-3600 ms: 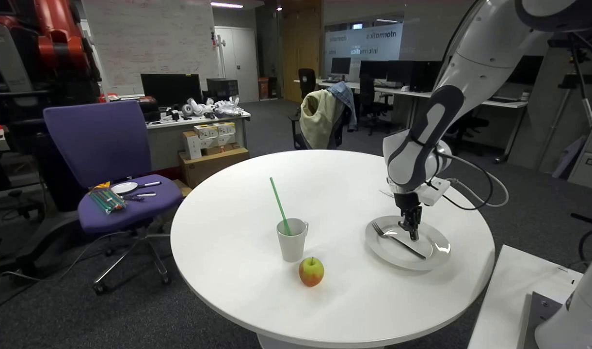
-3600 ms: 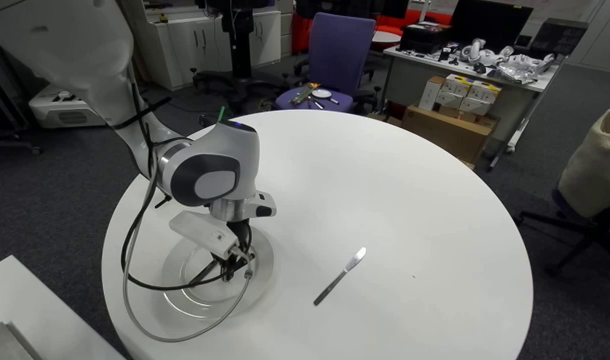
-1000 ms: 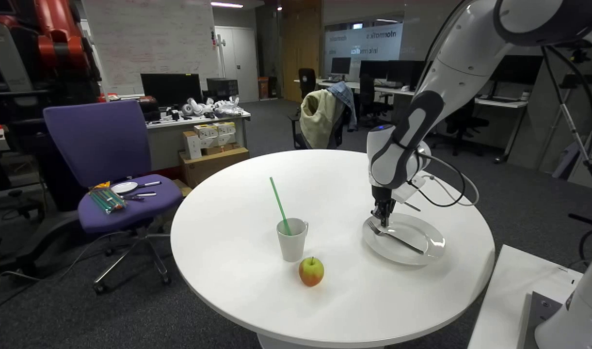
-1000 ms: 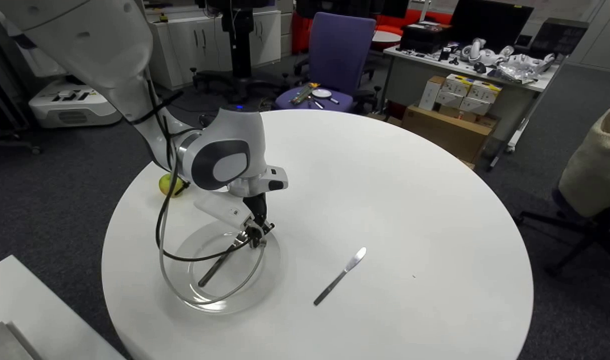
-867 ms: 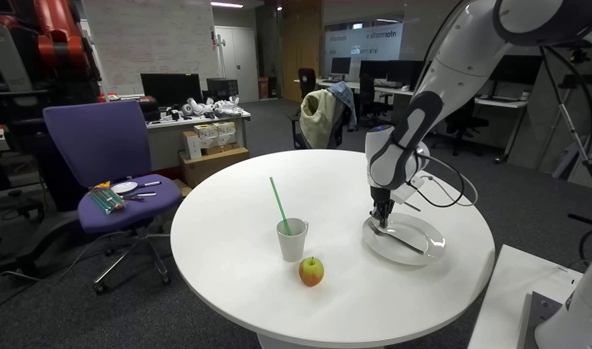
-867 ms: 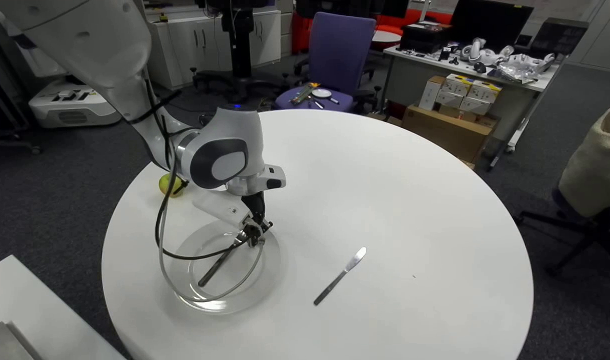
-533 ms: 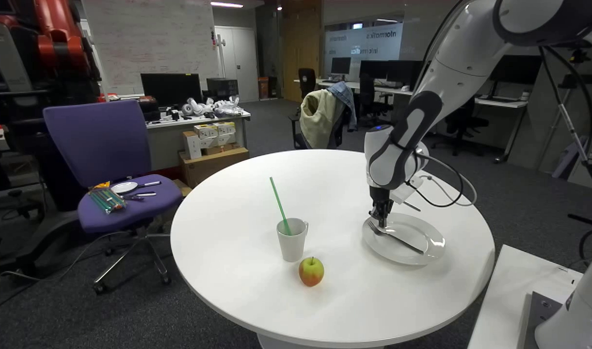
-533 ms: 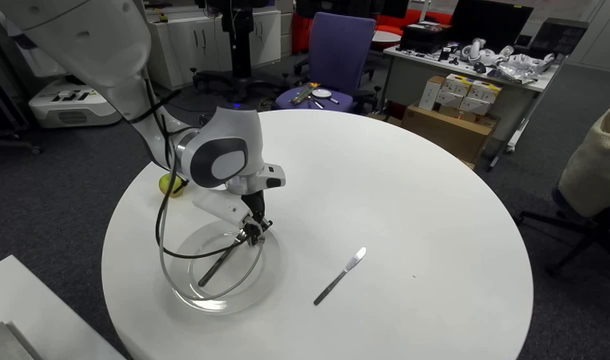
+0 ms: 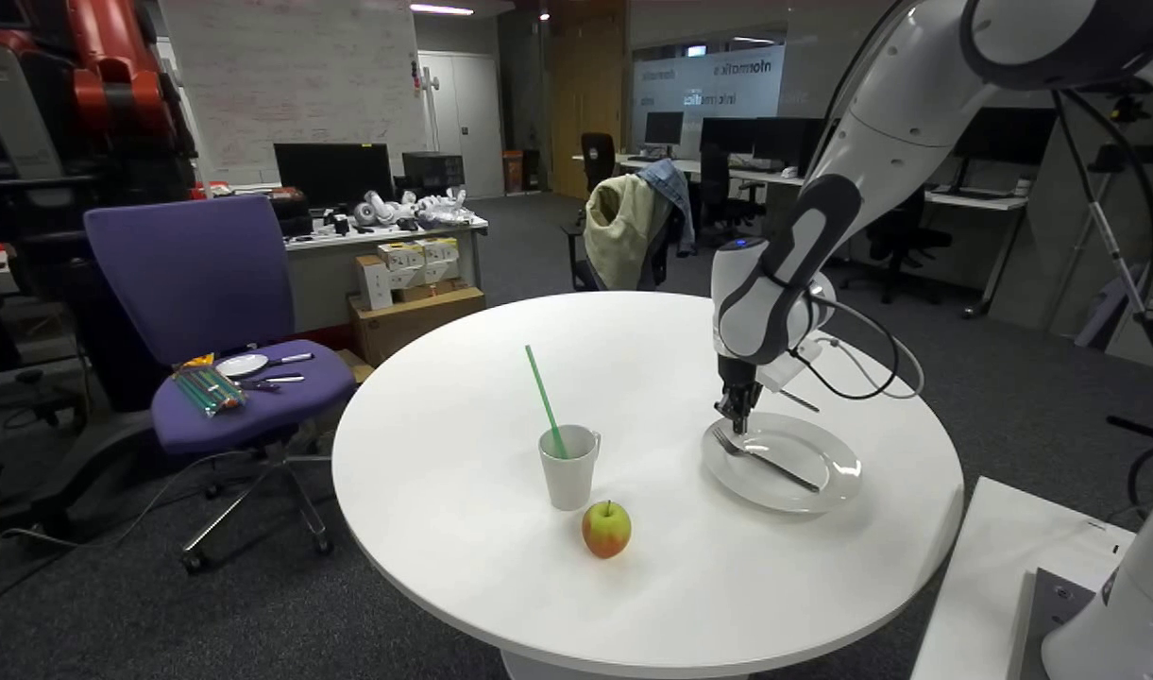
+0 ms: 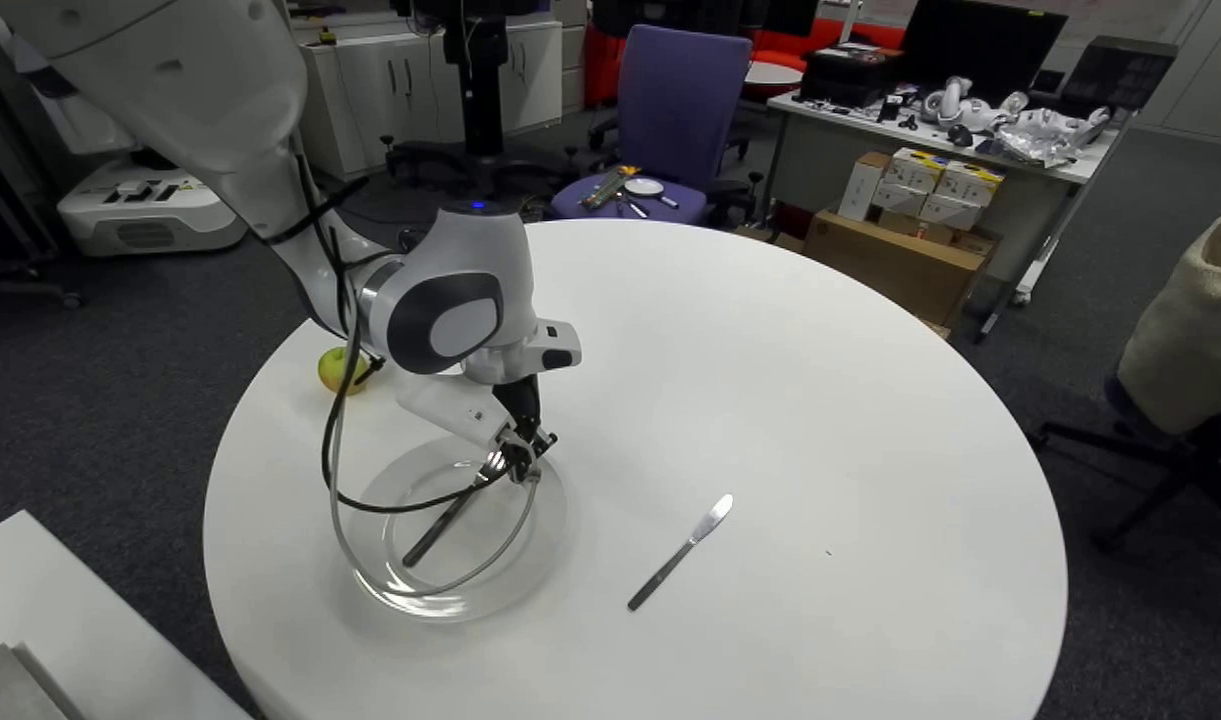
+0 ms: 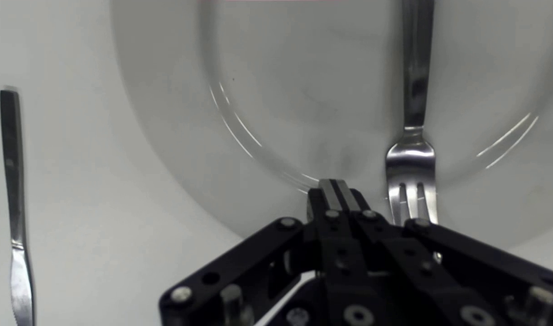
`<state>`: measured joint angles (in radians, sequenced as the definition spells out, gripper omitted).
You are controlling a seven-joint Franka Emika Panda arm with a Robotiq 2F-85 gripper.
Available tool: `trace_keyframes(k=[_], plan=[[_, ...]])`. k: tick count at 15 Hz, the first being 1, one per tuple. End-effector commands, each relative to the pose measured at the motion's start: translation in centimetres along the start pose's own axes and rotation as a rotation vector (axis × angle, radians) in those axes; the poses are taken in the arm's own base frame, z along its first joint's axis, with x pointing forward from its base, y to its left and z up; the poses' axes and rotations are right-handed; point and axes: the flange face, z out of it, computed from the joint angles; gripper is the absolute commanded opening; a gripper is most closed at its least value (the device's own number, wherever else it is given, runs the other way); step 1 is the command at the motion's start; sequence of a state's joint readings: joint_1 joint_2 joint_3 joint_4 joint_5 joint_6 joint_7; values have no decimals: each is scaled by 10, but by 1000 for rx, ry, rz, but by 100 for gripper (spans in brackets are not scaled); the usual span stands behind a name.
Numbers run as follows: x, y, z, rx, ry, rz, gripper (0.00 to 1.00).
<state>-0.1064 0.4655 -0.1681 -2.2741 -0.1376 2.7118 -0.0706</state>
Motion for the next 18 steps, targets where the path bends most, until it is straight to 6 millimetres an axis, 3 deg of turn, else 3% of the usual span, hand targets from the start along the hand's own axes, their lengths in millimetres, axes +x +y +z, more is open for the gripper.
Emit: trace_keyframes(k=[1,6,11,18], plan=[[7,6,-8,2,44,25,0],[9,5,-8,8,41,15,0],[-2,-3,-2,23,5,-26,0],[-7,5,4,39,-38,-30,0]])
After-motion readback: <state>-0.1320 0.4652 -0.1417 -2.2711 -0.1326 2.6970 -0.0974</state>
